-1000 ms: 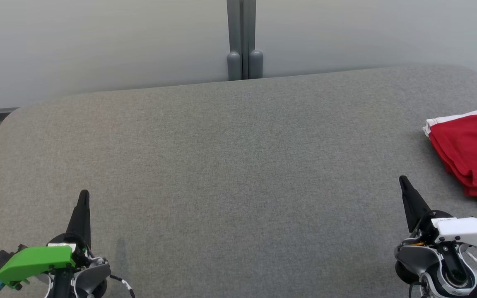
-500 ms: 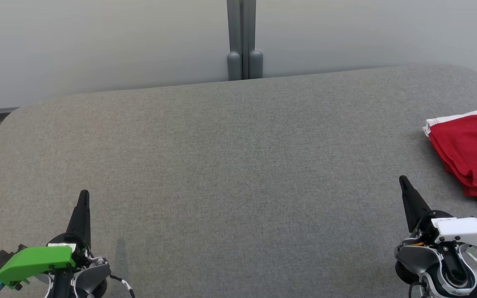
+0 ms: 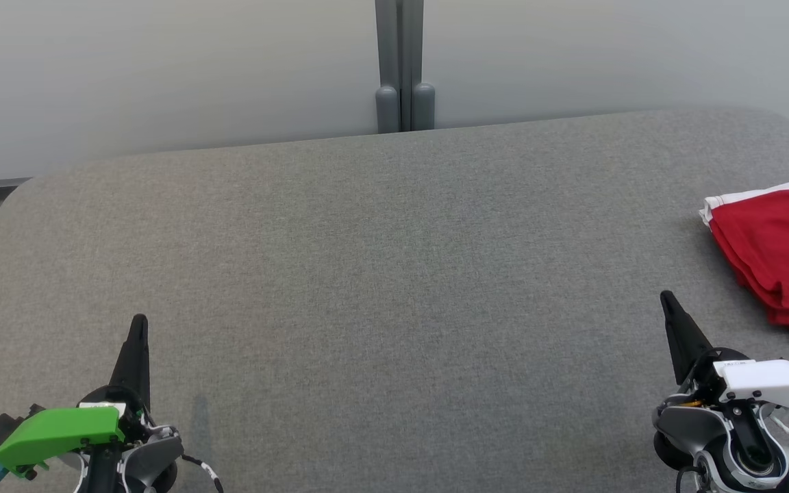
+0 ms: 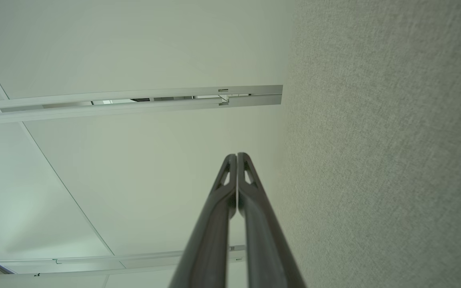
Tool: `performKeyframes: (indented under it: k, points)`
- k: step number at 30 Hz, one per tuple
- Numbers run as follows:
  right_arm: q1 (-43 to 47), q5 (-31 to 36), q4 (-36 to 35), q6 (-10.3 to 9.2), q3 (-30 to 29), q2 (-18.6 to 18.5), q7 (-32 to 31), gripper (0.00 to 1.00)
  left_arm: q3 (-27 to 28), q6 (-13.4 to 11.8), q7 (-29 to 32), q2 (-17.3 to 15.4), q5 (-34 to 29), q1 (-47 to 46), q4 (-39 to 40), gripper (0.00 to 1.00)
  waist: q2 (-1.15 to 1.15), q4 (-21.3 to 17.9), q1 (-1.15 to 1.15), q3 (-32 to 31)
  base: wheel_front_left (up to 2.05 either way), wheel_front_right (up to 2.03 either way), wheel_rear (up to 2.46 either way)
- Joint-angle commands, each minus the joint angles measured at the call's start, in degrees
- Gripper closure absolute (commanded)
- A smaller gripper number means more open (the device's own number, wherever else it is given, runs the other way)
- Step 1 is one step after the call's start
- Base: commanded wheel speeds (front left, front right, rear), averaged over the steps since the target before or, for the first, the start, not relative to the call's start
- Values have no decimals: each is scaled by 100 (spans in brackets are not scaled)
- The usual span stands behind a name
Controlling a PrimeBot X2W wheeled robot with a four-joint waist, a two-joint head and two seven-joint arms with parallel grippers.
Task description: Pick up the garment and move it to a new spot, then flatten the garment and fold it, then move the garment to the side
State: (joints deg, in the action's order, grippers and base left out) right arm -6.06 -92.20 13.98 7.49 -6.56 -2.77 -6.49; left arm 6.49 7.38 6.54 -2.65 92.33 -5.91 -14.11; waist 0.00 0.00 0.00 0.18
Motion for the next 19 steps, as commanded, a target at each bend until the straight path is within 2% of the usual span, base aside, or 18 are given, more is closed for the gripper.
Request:
performKeyframes:
  k: [1,19]
  points:
    - [-34,-39,10,0,-9,-6,-17,100,13,24,19,-42,17,-69,12,100,0,0,0,0,0,0,0]
    - [-34,-39,10,0,-8,-6,-16,100,13,24,19,-42,17,-69,13,100,0,0,0,0,0,0,0]
